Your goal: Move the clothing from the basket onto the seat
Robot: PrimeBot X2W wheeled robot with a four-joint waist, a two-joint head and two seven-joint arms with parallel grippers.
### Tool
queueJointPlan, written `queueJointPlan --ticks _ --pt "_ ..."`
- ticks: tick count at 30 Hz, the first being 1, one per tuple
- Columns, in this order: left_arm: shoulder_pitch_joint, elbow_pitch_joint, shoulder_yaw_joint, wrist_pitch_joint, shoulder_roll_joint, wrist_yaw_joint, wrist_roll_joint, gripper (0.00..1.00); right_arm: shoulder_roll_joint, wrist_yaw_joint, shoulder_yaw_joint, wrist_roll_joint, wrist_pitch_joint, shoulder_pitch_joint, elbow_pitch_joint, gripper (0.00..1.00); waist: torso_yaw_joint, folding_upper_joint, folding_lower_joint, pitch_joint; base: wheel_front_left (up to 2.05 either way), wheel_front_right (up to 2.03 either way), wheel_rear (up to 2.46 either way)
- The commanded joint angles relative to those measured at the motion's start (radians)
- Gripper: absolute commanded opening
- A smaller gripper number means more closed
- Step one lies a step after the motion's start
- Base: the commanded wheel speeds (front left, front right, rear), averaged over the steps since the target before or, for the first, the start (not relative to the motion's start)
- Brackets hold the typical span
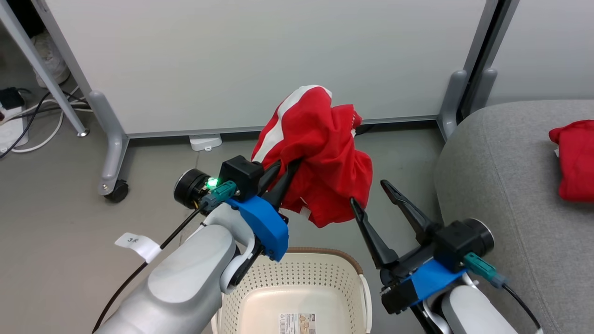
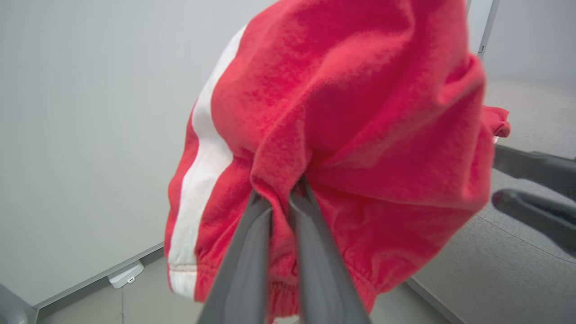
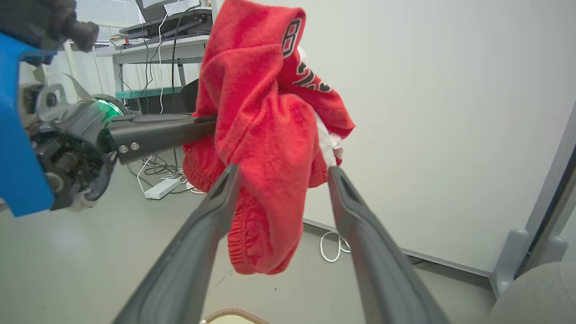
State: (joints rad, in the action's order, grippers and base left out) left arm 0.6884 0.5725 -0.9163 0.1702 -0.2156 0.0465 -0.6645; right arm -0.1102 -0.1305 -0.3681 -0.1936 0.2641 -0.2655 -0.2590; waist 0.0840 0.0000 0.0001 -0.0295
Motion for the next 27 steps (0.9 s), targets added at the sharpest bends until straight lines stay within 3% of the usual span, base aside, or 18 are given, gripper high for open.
queueJointPlan --ticks 1,12,14,15,27 --pt "0.021 -0.005 -0.001 0.004 0.004 0.000 0.006 0.00 -0.007 -0.001 -0.011 0.005 0.001 -0.031 -0.028 1.00 0.008 0.0000 -0.0001 -0.007 0.00 0.00 0.00" --pt "0.038 0.002 -0.022 0.014 0.027 0.008 0.014 0.00 0.013 -0.001 -0.080 -0.006 0.001 -0.176 -0.242 1.00 0.032 0.0000 -0.0001 -0.028 0.00 0.00 0.00" --pt "0.040 0.006 -0.025 0.017 0.030 0.012 0.013 0.00 0.019 -0.001 -0.083 -0.012 0.001 -0.190 -0.262 0.28 0.035 0.0000 -0.0001 -0.029 0.00 0.00 0.00" --pt "0.041 0.008 -0.025 0.019 0.031 0.012 0.013 0.00 0.021 -0.001 -0.085 -0.016 0.001 -0.195 -0.266 0.00 0.036 0.0000 -0.0001 -0.030 0.00 0.00 0.00" --pt "0.043 0.027 -0.032 0.029 0.031 0.013 0.006 0.00 0.017 -0.001 -0.095 -0.035 0.001 -0.189 -0.246 0.00 0.033 0.0000 -0.0001 -0.030 0.00 0.00 0.00"
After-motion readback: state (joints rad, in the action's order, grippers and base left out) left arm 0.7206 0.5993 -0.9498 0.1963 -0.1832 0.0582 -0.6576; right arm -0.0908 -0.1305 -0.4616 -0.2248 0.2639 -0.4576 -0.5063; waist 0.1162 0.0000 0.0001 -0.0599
